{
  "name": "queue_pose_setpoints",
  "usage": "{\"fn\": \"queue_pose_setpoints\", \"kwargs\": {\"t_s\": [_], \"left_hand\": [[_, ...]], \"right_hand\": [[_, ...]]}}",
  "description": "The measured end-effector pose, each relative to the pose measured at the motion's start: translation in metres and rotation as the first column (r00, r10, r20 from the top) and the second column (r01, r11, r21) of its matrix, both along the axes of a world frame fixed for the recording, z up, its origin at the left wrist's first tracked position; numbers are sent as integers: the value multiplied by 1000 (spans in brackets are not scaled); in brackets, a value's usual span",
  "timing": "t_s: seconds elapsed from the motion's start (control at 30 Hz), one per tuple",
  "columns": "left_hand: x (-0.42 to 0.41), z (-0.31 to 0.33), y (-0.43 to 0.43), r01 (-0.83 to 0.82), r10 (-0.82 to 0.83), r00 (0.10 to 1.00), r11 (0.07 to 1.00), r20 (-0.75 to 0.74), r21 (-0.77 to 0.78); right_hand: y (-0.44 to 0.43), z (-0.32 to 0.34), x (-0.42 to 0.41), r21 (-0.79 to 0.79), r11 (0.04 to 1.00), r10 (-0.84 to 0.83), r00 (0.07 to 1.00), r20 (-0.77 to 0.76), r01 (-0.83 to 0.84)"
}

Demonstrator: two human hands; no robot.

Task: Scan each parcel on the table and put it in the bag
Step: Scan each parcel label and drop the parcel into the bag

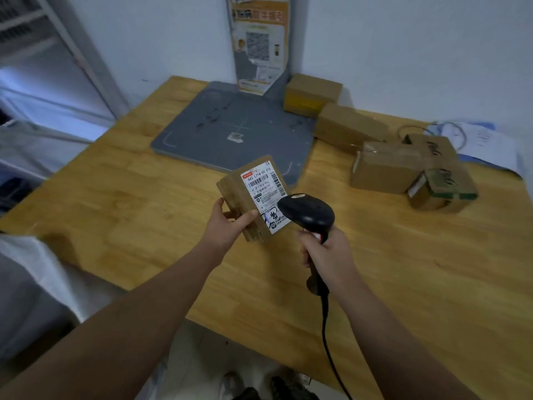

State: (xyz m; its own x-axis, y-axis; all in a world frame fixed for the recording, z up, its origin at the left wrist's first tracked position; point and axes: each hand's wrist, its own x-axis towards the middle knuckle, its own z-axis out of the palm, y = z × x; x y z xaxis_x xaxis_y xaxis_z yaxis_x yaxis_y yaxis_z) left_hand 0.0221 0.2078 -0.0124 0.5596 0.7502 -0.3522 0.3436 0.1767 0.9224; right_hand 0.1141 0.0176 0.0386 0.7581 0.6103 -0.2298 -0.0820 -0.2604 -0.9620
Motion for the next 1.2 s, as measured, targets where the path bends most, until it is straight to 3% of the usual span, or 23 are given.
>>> {"fn": "queue_pose_setpoints", "kwargs": {"t_s": [0.2,0.43,0.63,0.73,0.87,0.97,1.03,1.13,1.2], "left_hand": [[-99,5,12,-247,246,969,968,21,45],[-283,-1,32,-462,470,883,868,0,184],[-408,-22,56,-574,588,804,806,-91,142],[-452,-45,72,-580,596,776,803,-206,140],[-478,-70,94,-426,483,755,875,-443,228],[-476,-82,109,-127,347,653,927,-673,354],[-472,-88,116,79,266,573,923,-775,376],[-467,-100,125,330,155,422,891,-893,310],[-464,-107,129,401,167,374,858,-912,321]], "right_hand": [[55,-5,-57,148,985,127,947,-296,-86],[120,-51,-190,52,948,316,924,-215,-313],[181,-116,-299,-222,816,548,836,2,-534],[200,-150,-328,-402,740,627,769,124,-539],[212,-150,-332,-601,668,647,742,178,-439],[206,-135,-322,-384,872,411,879,242,-303],[199,-127,-320,-245,955,221,949,226,-164],[194,-130,-318,-252,959,186,956,226,-127],[199,-129,-319,-259,960,174,953,246,-109]]}}
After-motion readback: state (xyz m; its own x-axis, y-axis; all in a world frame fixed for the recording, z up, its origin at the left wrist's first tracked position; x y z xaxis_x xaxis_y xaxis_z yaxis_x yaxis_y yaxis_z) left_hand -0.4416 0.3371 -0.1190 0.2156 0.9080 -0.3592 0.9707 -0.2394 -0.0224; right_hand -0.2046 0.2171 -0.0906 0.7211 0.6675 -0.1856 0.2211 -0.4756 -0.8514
